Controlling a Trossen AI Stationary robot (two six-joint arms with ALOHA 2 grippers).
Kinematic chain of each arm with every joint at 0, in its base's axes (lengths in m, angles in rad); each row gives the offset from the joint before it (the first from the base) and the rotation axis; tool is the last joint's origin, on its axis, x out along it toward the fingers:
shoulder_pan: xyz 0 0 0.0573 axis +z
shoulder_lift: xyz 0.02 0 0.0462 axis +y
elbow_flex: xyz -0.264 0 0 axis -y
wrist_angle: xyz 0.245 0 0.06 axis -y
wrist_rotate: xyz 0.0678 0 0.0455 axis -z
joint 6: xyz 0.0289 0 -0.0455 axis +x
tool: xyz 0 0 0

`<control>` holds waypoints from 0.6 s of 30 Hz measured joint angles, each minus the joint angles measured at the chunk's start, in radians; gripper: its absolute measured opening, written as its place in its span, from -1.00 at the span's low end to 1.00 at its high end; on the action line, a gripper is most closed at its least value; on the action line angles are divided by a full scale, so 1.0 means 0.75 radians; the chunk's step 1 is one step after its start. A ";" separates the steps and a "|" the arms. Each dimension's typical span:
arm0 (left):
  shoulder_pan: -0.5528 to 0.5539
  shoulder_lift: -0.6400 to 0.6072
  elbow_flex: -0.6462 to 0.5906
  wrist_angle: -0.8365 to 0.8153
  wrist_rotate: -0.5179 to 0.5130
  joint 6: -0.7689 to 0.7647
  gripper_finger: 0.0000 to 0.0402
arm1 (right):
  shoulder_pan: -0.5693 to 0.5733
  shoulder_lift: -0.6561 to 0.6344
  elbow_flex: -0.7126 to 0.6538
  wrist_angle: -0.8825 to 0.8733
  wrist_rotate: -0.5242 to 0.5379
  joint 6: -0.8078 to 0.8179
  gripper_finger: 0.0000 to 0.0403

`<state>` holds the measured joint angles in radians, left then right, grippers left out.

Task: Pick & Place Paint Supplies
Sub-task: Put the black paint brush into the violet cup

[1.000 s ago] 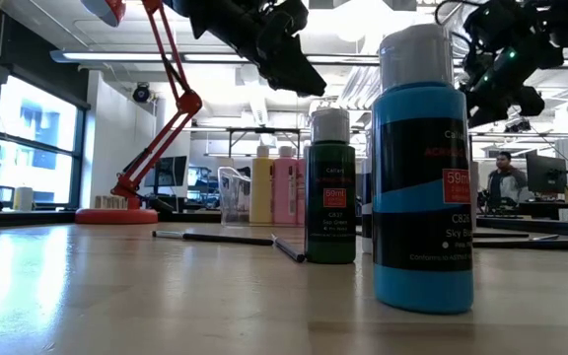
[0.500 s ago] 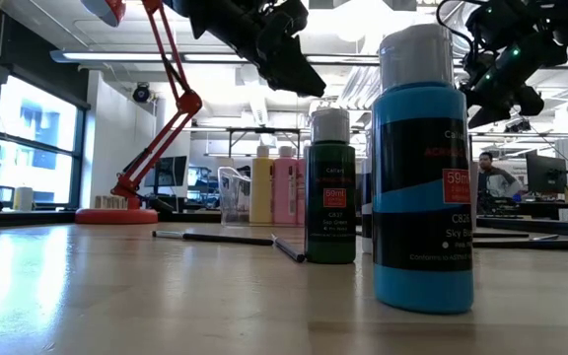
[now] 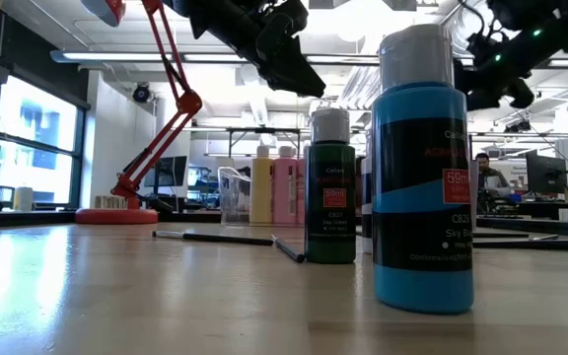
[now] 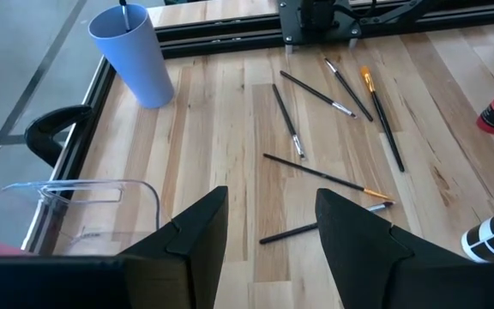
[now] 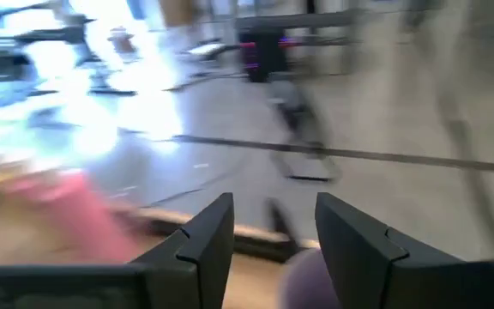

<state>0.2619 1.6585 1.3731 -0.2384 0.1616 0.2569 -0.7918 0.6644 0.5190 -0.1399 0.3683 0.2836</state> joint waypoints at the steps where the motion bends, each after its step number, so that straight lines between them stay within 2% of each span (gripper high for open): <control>1: 0.000 0.000 0.000 -0.001 0.000 0.000 -0.14 | 0.000 -0.020 0.000 -0.003 -0.074 0.000 -0.26; 4: 0.000 0.000 0.000 -0.001 0.000 0.000 -0.14 | 0.000 -0.087 0.000 -0.001 -0.326 0.002 -0.34; 9: 0.000 0.000 0.000 0.000 0.001 0.000 -0.14 | 0.000 -0.158 0.000 -0.003 -0.825 -0.035 -0.51; 18: 0.000 0.000 0.000 -0.001 0.002 -0.001 -0.14 | 0.000 -0.181 0.000 -0.010 -1.600 -0.169 -0.81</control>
<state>0.2619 1.6585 1.3731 -0.2390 0.1627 0.2565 -0.7918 0.5285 0.5190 -0.1471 -0.8317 0.1570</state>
